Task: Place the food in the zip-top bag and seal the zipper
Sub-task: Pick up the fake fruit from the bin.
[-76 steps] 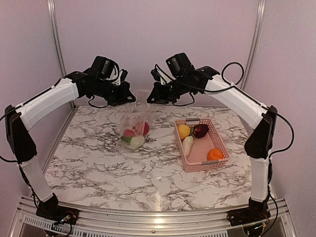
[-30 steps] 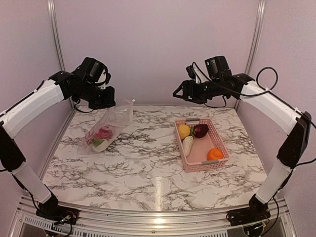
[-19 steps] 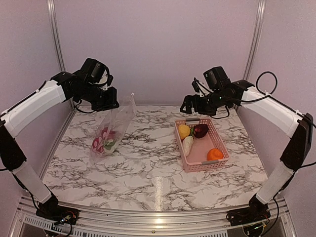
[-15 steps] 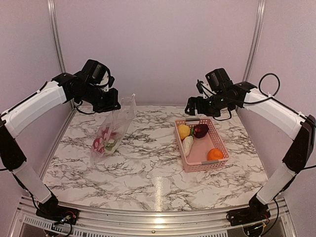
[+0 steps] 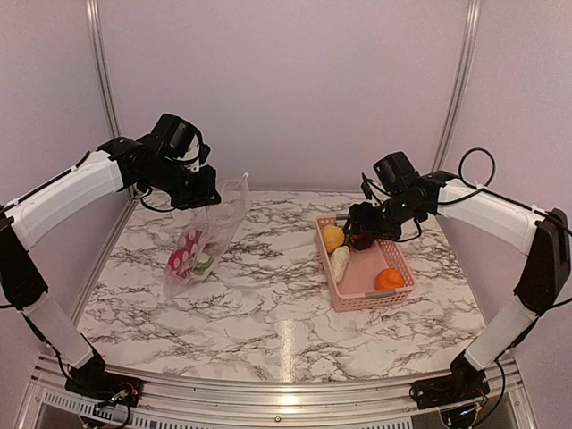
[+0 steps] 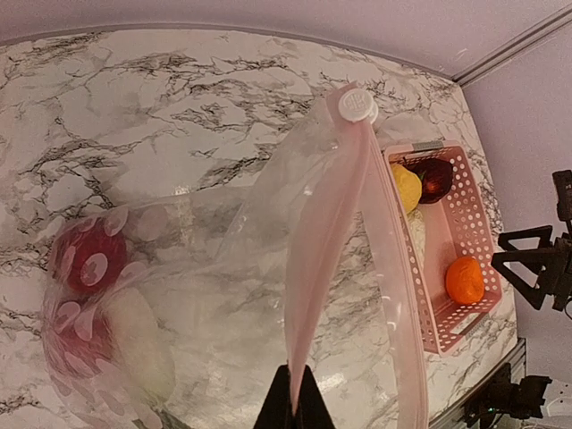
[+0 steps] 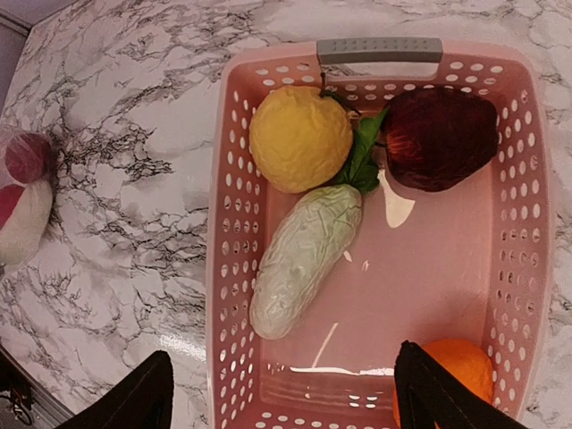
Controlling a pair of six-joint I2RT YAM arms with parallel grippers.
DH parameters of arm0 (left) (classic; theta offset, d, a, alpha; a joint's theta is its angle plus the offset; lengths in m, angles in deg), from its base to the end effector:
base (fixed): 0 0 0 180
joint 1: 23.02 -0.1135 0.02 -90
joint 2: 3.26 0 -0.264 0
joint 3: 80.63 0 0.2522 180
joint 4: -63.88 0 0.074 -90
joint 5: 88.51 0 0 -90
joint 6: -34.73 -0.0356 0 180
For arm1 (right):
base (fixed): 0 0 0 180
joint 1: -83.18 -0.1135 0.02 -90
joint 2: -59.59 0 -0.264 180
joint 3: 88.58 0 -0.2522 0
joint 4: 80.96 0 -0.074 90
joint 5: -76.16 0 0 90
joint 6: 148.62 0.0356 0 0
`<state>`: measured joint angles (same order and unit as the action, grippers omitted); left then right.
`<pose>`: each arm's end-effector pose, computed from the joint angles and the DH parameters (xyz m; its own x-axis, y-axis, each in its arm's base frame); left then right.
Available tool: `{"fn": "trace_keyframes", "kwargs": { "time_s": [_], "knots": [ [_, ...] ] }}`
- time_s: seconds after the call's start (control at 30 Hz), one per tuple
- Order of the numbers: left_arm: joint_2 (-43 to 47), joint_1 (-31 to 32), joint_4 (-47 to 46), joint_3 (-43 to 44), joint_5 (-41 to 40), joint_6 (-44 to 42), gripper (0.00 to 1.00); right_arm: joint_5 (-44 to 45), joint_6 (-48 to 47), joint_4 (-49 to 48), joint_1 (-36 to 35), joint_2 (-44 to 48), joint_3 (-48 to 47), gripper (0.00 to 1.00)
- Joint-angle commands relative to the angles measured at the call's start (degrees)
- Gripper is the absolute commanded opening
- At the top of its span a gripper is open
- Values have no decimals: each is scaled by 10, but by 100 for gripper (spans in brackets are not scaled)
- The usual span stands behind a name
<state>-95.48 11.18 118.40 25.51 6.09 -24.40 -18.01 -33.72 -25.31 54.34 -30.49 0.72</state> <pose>0.2946 -0.2037 0.3667 -0.7753 -0.0915 -0.6249 0.2480 0.8659 -0.4344 0.2925 0.1640 0.2905 -0.8690 0.0008 -0.4948 -0.1673 0.9406 0.2954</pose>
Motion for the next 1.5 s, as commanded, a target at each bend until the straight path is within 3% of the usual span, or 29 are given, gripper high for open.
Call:
{"fn": "trace_keyframes", "kwargs": {
  "time_s": [0.0, 0.3, 0.53, 0.8, 1.2, 1.47],
  "knots": [
    [7, 1, -1, -6, 7, -6, 0, -44, 40, -50, 34, 16, 47, 80],
    [-3, 1, 4, 8, -1, -14, 0, -60, 39, -87, 53, -20, 74, 72],
    [0, 1, 5, 10, -12, -18, 0, -42, 30, -83, 65, -61, 23, 71],
    [11, 1, 10, 10, -7, -11, 0, -18, 52, -83, 94, -130, -35, 79],
    [33, 1, 18, 7, 9, -16, 0, 9, 171, -154, 93, -166, -18, 84],
    [33, 1, 19, 0, 14, -11, 0, 38, 198, -173, 93, -176, -5, 86]
  ]
}}
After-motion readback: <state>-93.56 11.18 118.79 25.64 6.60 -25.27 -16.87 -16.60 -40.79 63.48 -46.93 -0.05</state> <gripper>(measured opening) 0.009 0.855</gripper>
